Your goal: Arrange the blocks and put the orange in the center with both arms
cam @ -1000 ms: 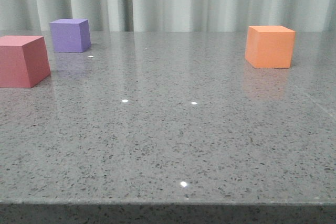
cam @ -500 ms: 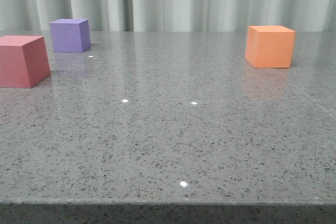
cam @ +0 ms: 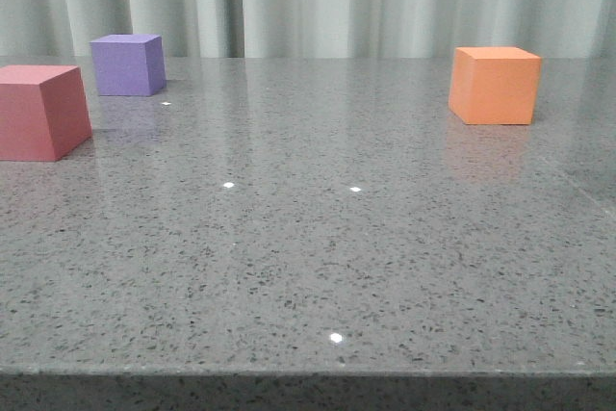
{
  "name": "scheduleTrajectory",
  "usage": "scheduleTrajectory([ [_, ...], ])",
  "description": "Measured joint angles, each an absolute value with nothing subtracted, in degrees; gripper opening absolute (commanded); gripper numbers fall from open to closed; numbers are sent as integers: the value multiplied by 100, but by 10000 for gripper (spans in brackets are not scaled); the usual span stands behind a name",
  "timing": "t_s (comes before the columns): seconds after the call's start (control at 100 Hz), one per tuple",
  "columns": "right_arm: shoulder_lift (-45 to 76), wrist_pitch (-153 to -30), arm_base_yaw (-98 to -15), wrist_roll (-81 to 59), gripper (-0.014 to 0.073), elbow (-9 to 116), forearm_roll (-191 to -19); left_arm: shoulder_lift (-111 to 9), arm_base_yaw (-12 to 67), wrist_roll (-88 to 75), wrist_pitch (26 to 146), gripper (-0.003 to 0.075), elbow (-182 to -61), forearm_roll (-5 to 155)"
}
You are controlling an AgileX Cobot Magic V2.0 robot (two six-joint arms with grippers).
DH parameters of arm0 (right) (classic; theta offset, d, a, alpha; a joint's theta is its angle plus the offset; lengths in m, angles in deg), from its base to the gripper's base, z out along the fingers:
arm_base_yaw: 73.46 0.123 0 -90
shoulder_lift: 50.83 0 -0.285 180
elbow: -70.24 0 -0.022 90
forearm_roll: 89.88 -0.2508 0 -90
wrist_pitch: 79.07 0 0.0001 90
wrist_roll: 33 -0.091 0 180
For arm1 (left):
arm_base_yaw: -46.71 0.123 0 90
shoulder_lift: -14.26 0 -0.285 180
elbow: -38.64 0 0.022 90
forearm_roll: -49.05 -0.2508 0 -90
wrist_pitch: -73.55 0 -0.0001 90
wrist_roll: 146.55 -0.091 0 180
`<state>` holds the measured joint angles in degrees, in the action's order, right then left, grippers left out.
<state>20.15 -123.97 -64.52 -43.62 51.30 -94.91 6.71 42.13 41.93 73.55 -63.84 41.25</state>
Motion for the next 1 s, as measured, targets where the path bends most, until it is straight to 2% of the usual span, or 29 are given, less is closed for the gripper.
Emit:
scheduleTrajectory([
  [0.21, 3272, -12420, -6118, -4362, 653, 6331, -9407, 671, 4213, 4193, 7355, -20, -6384, 4125],
  [0.54, 5049, -12633, -6095, -4362, 653, 7791, -9122, 671, 4213, 4193, 7355, -20, -6384, 4125],
  [0.91, 6071, -12657, -6095, -4415, 653, 8332, -8875, 671, 4213, 4193, 7355, -20, -6384, 4125],
  [1.0, 6213, -12657, -6095, -4415, 611, 8332, -8875, 671, 4213, 4193, 7355, -20, -6384, 4125],
])
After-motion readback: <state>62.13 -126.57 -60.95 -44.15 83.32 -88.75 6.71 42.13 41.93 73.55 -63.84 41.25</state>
